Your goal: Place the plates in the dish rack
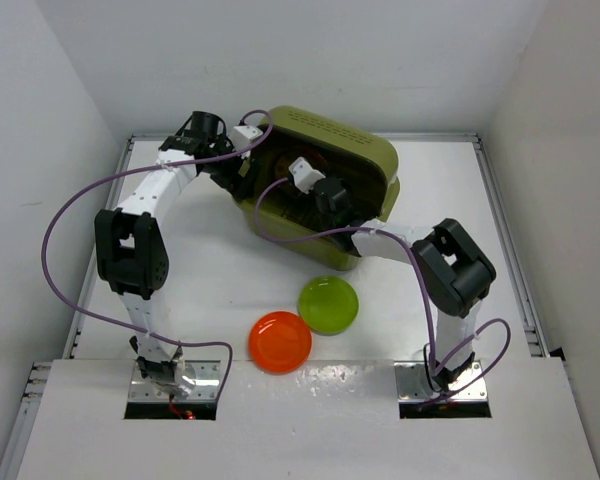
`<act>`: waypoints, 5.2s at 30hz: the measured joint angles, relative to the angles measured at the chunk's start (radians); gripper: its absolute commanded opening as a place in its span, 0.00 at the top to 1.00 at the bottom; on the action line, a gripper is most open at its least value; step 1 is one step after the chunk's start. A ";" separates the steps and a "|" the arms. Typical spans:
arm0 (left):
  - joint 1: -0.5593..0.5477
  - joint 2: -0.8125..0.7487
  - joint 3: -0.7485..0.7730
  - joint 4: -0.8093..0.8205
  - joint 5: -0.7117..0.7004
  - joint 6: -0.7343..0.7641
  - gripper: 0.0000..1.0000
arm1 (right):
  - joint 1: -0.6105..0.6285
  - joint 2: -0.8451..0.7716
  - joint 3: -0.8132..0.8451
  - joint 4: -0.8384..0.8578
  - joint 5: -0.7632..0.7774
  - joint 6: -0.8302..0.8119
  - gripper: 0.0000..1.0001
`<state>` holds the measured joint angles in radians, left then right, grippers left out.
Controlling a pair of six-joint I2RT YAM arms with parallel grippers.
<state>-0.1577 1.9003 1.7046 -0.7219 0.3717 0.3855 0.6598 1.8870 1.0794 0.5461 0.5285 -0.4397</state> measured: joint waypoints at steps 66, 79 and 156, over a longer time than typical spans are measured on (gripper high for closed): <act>-0.011 -0.135 -0.221 0.208 -0.068 -0.064 0.02 | 0.195 -0.781 0.004 -1.018 -0.406 0.607 0.16; -0.034 -0.150 -0.262 0.273 -0.150 -0.076 0.00 | 0.324 -1.043 -0.294 -1.259 -0.253 1.080 0.23; -0.032 -0.174 -0.274 0.205 -0.146 -0.081 0.00 | -0.131 -0.374 0.484 -1.002 -0.509 0.401 1.00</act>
<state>-0.1898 1.7267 1.4311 -0.5167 0.2253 0.3046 0.5285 1.5127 1.5639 -0.4561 0.0196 -0.0387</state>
